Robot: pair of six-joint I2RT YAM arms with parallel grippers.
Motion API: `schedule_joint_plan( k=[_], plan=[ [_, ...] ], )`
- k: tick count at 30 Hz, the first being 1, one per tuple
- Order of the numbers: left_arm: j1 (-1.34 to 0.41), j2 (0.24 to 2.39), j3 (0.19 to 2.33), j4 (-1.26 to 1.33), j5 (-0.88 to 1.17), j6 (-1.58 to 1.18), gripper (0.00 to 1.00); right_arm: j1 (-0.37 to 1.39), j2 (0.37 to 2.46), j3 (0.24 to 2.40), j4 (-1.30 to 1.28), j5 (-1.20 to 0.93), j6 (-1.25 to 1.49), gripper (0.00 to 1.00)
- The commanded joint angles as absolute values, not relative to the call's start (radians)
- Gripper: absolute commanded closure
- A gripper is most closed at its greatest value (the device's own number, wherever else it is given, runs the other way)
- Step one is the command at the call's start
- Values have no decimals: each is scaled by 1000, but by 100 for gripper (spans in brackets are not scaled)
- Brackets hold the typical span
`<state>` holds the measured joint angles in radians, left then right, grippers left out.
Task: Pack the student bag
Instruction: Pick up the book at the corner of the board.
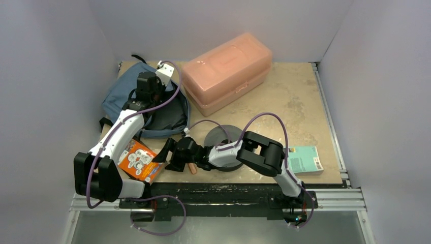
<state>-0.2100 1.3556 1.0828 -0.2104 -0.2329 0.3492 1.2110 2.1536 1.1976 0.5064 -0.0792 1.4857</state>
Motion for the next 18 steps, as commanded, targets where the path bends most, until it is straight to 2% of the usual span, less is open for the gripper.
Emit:
schedule_joint_plan(
  k=[1, 3, 13, 16, 18],
  plan=[
    [-213, 1312, 1140, -176, -216, 321, 100, 1219, 2154, 1252, 306, 21, 1494, 13],
    [-213, 1309, 1141, -178, -215, 321, 100, 1222, 2160, 1269, 295, 27, 1494, 14],
    [-213, 1294, 1140, -179, -210, 316, 100, 1224, 2168, 1240, 424, 30, 1499, 49],
    [-213, 1292, 1140, -179, -210, 315, 100, 1224, 2172, 1237, 453, 31, 1500, 53],
    [-213, 1292, 1140, -180, -206, 315, 100, 1224, 2169, 1235, 450, 35, 1499, 50]
  ],
)
